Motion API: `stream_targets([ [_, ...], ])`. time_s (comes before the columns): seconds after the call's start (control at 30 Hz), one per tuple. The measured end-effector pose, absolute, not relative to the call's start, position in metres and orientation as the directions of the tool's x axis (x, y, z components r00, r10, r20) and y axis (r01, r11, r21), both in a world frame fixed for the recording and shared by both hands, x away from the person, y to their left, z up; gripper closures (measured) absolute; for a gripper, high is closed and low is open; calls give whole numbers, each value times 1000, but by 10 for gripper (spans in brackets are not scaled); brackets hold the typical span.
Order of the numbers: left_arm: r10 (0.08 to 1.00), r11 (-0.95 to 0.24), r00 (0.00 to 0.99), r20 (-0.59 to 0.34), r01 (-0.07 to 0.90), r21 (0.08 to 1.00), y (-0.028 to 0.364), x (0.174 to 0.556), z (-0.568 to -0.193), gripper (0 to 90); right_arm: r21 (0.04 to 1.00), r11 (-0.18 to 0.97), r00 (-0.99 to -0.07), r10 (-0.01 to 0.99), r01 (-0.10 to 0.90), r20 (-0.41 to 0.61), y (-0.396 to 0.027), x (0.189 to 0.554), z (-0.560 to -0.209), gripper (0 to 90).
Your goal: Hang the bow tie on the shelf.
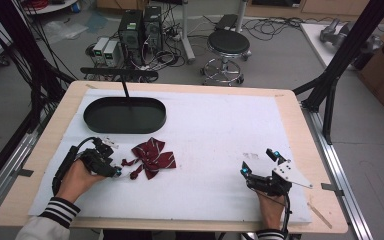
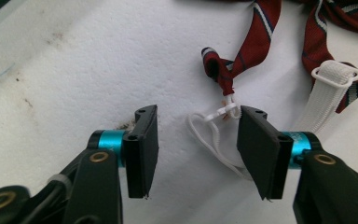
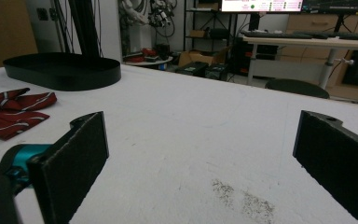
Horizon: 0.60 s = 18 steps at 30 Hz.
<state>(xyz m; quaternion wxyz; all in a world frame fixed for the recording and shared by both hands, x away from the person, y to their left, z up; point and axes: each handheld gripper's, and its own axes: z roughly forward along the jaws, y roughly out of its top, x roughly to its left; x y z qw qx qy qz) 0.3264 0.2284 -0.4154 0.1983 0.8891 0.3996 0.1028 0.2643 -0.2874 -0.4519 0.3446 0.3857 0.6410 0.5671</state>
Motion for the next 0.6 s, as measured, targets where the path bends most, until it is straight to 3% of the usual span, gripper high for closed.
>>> stream_targets([
  [0.43, 754, -594, 657, -6, 686, 420, 223, 327, -414, 805, 993, 58, -464, 886, 101, -4, -288, 264, -452, 22],
  [0.6, 753, -591, 658, -11, 684, 428, 224, 327, -414, 849, 993, 60, -464, 886, 99, -7, -288, 264, -452, 22],
])
